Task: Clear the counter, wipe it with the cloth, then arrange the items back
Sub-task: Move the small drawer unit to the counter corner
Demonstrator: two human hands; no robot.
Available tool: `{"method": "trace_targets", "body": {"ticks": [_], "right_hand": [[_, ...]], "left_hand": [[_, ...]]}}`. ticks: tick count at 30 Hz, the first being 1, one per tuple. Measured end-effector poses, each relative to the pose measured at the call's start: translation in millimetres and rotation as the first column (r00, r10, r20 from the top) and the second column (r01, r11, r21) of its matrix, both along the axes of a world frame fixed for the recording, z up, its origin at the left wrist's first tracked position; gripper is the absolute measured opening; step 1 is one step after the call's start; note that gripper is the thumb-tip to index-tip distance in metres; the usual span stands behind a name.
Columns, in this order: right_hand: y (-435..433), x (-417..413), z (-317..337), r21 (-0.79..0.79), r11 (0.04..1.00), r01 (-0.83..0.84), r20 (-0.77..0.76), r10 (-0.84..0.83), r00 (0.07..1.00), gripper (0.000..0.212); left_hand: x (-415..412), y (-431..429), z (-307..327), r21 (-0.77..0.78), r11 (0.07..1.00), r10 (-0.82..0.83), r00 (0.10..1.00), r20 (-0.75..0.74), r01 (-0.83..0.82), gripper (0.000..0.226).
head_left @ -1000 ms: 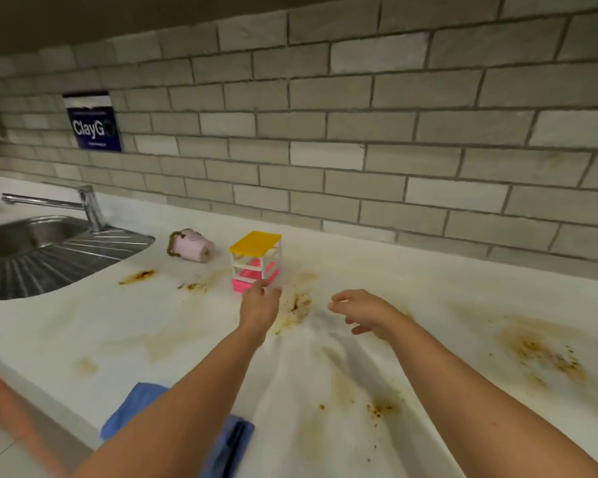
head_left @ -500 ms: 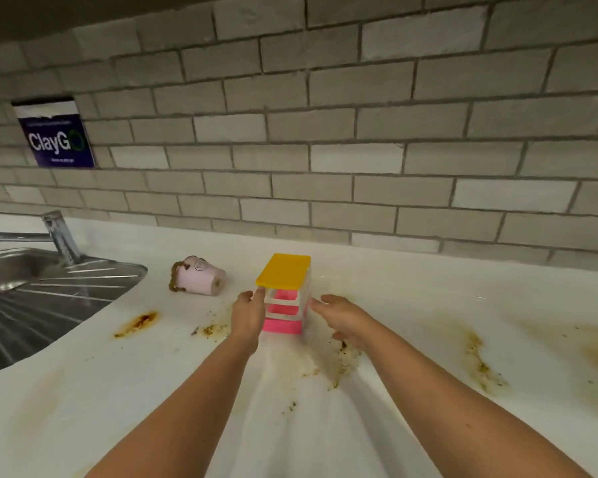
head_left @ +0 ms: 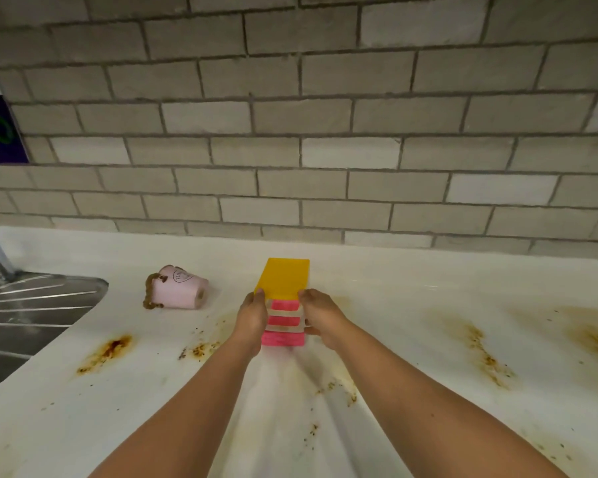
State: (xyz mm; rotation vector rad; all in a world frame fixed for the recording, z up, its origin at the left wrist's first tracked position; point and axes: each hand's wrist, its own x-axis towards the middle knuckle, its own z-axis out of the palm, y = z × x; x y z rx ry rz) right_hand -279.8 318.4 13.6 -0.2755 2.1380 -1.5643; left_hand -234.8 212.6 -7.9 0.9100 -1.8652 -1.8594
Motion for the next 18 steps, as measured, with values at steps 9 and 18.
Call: {"method": "trace_targets", "body": {"ticks": [9, 18], "right_hand": [[26, -11, 14, 0.003, 0.991, 0.134, -0.039, -0.134, 0.990, 0.035], [123, -14, 28, -0.026, 0.950, 0.311, -0.078, -0.312, 0.947, 0.036]], "left_hand": [[-15, 30, 15, -0.041, 0.995, -0.100, 0.990, -0.097, 0.096, 0.037], [-44, 117, 25, -0.042, 0.963, -0.271, 0.956, -0.117, 0.267, 0.035]]}}
